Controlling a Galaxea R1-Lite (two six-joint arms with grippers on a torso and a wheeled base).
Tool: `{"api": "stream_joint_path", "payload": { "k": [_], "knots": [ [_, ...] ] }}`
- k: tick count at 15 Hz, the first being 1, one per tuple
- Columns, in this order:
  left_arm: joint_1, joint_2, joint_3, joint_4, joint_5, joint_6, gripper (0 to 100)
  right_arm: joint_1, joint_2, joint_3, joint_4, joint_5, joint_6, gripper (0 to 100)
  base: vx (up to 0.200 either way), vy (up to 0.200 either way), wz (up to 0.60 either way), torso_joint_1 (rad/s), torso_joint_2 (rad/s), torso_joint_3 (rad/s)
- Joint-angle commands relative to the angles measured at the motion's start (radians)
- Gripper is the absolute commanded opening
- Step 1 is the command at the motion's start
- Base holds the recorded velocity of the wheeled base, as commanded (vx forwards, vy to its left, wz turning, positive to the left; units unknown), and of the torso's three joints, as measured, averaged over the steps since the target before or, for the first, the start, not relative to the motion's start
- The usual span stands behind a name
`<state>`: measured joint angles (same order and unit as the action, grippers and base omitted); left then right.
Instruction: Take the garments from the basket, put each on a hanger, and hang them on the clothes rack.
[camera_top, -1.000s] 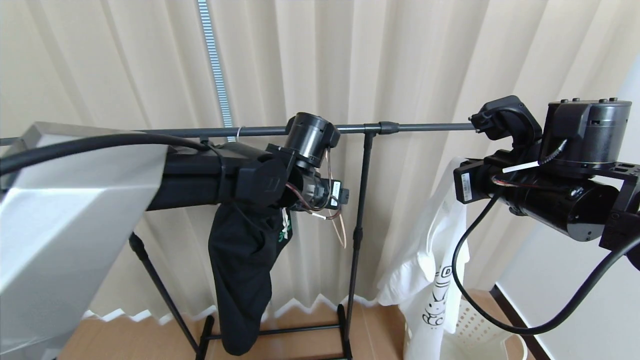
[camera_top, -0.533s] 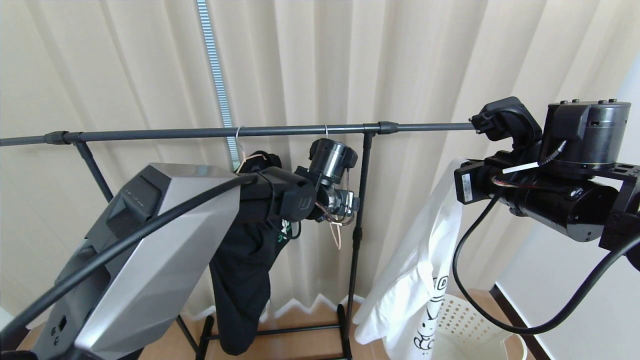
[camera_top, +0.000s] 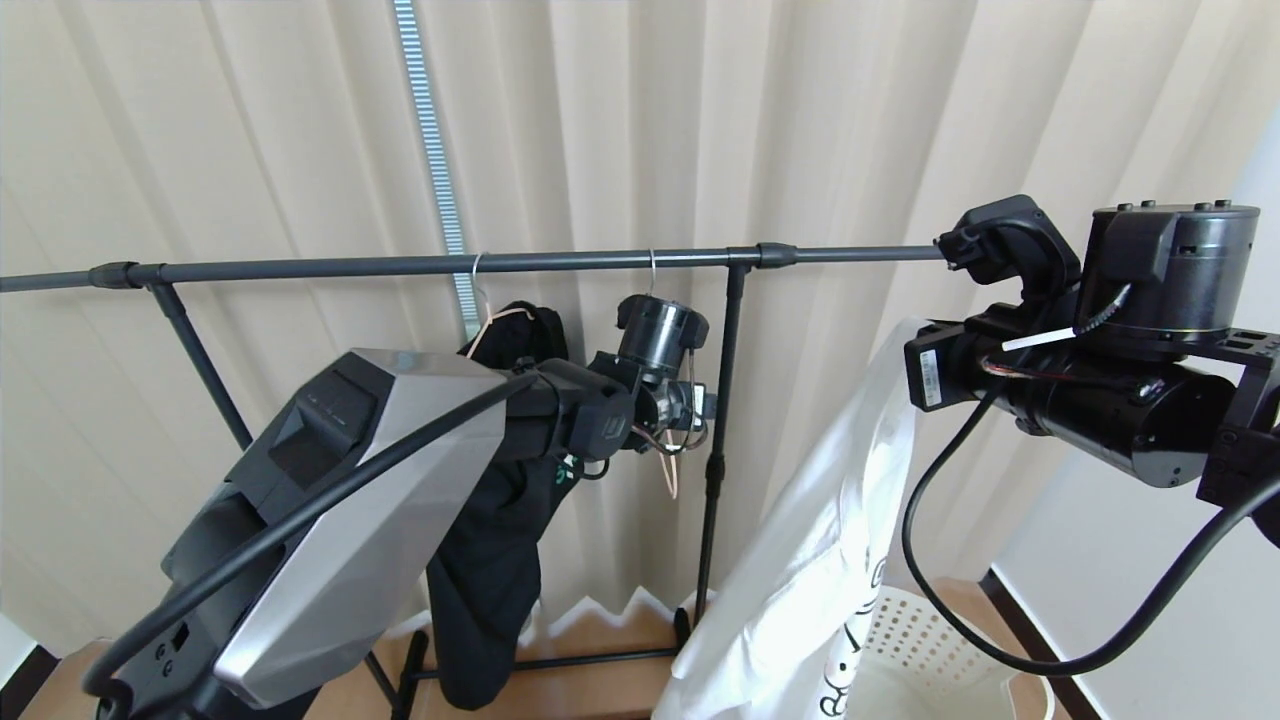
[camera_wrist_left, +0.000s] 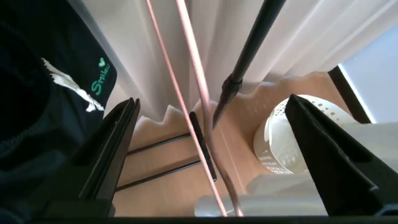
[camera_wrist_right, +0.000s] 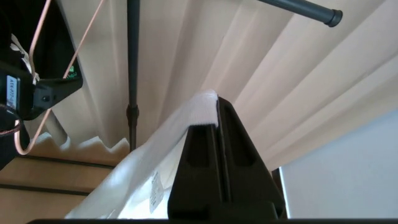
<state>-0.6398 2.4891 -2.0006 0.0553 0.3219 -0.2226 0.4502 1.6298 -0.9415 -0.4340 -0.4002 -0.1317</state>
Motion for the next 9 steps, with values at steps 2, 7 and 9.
{"api": "stream_joint_path", "payload": {
  "k": [2, 7, 9],
  "knots": [
    [0.000, 0.005, 0.001, 0.000, 0.000, -0.006, 0, 0.001, 0.002, 0.001, 0.000, 0.000, 0.000, 0, 0.000, 0.000, 0.00, 0.000, 0.00, 0.000],
    [0.012, 0.002, 0.001, 0.000, 0.032, -0.008, 0, 0.002, 0.002, 0.001, 0.001, 0.000, 0.000, 0, 0.000, 0.000, 0.00, 0.000, 0.00, 0.000],
    [0.014, -0.001, 0.001, -0.002, 0.043, -0.009, 0, 0.002, 0.002, 0.001, 0.001, 0.000, 0.000, 0, 0.000, 0.000, 0.00, 0.000, 0.00, 0.000]
  ]
}}
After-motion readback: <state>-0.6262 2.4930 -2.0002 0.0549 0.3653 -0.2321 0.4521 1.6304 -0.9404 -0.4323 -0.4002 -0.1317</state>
